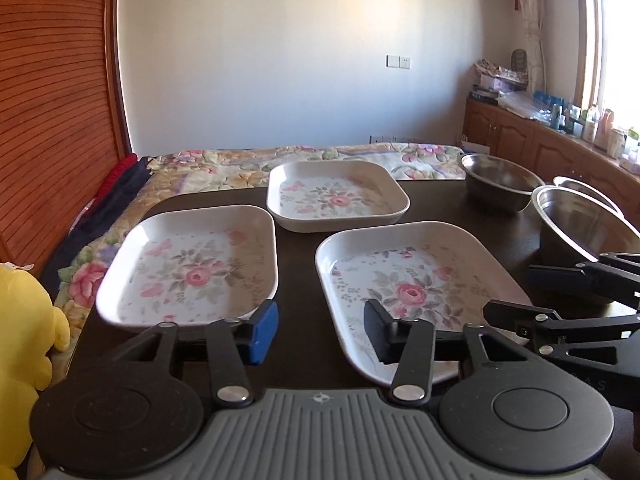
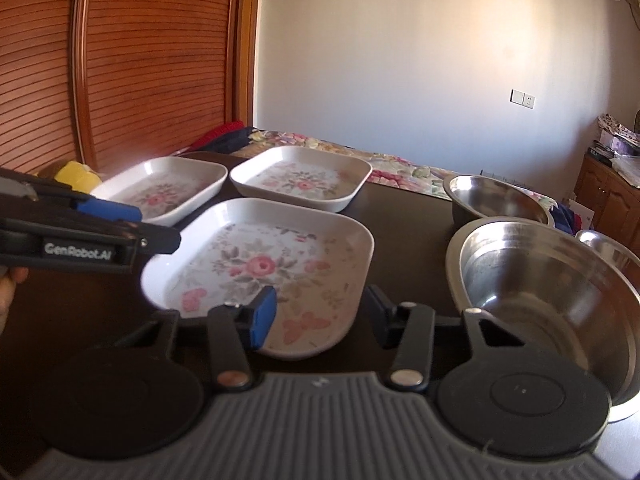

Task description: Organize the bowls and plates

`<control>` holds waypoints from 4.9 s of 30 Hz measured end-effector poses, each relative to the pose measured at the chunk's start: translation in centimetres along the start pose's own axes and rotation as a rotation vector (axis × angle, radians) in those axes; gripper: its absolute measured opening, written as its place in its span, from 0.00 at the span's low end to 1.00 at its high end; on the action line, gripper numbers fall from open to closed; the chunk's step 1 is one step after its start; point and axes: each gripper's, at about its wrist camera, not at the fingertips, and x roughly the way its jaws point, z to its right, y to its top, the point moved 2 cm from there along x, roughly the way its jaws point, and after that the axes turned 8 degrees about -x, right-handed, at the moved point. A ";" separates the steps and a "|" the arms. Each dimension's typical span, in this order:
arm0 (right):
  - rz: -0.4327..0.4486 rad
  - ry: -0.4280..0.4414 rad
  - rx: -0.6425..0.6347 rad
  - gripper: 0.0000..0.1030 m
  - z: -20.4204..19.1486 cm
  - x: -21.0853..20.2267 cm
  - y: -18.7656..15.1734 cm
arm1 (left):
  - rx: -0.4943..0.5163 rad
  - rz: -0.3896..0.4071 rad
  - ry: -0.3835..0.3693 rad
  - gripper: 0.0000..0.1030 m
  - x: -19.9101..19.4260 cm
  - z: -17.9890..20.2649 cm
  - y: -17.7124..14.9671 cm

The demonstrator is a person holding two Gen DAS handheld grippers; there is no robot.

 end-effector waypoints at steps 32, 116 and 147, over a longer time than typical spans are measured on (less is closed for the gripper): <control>-0.049 -0.031 0.078 0.31 0.4 2.1 -0.2 | -0.029 -0.063 -0.051 0.21 3.1 -0.1 0.0; 0.090 0.034 0.153 0.19 -1.0 -7.2 -4.8 | -0.058 -0.038 -0.043 0.31 -6.4 0.6 -6.5; 0.127 0.114 0.054 0.50 -1.5 -4.7 1.8 | -0.021 0.070 0.027 0.70 -6.5 -3.0 -1.9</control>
